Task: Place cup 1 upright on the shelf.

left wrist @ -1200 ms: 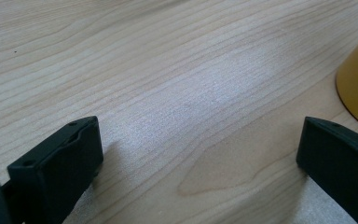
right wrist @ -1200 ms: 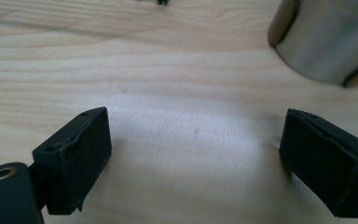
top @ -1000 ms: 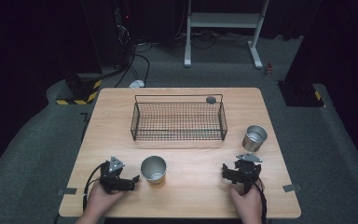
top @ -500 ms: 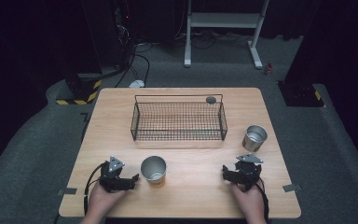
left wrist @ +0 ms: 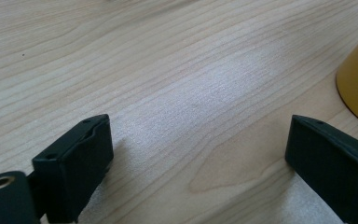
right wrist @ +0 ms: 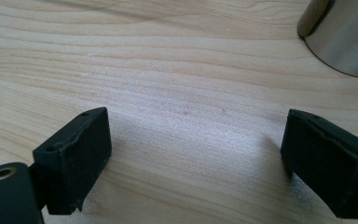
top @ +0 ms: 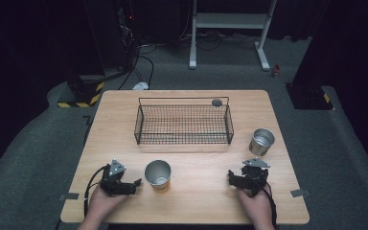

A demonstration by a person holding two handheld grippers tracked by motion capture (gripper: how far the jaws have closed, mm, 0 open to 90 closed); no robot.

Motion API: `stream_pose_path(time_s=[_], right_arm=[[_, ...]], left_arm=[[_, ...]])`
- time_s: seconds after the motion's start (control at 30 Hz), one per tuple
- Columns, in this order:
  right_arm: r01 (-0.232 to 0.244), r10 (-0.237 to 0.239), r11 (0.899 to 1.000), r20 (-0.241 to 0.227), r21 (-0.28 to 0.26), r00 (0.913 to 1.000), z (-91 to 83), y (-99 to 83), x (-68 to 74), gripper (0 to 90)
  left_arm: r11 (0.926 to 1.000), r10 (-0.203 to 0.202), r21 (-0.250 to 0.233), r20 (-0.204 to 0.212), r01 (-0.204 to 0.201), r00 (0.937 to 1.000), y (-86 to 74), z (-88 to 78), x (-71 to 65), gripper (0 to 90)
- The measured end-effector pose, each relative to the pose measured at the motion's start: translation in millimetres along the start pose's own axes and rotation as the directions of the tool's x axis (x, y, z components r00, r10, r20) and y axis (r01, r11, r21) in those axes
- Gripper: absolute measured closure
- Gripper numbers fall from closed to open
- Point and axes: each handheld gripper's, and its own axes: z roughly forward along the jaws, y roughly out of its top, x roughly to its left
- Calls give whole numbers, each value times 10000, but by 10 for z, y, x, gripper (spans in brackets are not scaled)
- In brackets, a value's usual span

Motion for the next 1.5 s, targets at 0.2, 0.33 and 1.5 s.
stream_pose_path(time_s=[0.2,0.33,1.5], right_arm=[[27,-27,10000,24,-37,10000,-3,-5,-3,87],[61,-61,10000,29,-50,10000,-3,-5,-6,91],[-34,35,10000,52,-47,10000,-21,-21,-5,102]], left_arm=[[9987,-56,-516,131,63,9999,20,-71,73,83],[9950,-25,-1001,196,44,9998,45,-139,73,83],[9450,508,-3267,1033,-144,9933,192,-609,-204,5]])
